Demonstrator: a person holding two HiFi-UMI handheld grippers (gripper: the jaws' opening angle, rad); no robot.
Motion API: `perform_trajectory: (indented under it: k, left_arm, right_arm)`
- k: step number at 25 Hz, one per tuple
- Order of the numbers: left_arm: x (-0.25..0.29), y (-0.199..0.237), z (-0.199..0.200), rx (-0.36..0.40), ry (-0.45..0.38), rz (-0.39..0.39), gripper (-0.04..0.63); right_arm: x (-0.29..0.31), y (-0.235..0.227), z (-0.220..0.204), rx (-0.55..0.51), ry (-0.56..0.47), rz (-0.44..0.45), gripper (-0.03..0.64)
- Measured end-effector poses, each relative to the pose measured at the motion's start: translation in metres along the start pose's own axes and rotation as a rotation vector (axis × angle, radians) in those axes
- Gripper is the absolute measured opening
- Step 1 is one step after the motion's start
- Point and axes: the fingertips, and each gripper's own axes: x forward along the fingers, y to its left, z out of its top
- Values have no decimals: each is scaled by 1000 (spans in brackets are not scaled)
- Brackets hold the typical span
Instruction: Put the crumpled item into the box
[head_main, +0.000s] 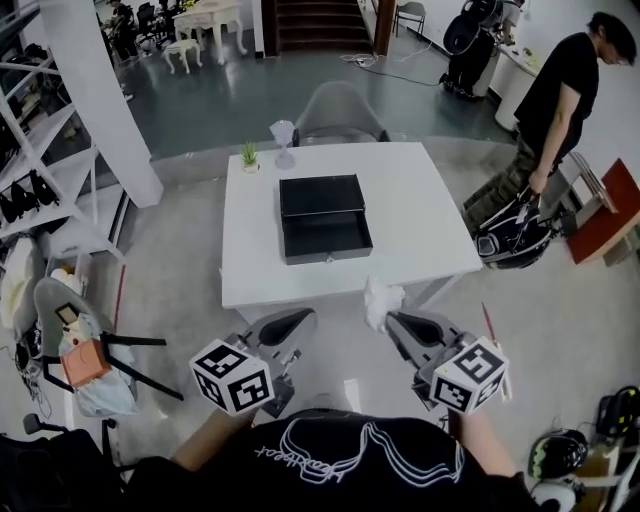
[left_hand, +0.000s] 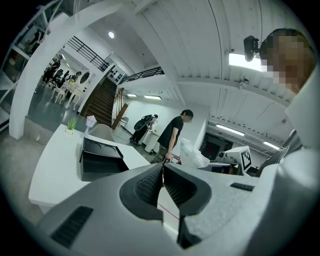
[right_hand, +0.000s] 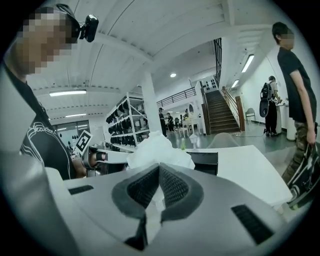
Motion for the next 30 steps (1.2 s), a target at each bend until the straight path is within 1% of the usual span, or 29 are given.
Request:
perform_trajectory:
  k: [4, 7, 10, 15, 20, 24, 30]
  left_arm:
    - [8, 31, 5, 1, -1, 18, 8]
    - [14, 44, 9, -8, -7, 28, 8]
    - [17, 55, 11, -15, -8, 45, 8]
    - [22, 77, 22, -26, -24, 81, 8]
    - [27, 99, 39, -18, -32, 126, 8]
    - [30, 120, 50, -43, -43, 165, 8]
    - [34, 149, 63, -79, -69, 210, 8]
  right_arm:
    - [27, -19, 13, -54, 9, -25, 5]
    - [49, -36, 18, -101, 35, -47, 5]
    - [74, -51, 17, -105, 57, -43, 5]
    - [119, -75, 14, -185, 114, -43, 5]
    - [166, -104, 2, -234, 195, -31, 5]
    - [199, -123, -10, -240, 257, -9, 5]
    - [243, -151, -34, -288, 367, 11, 5]
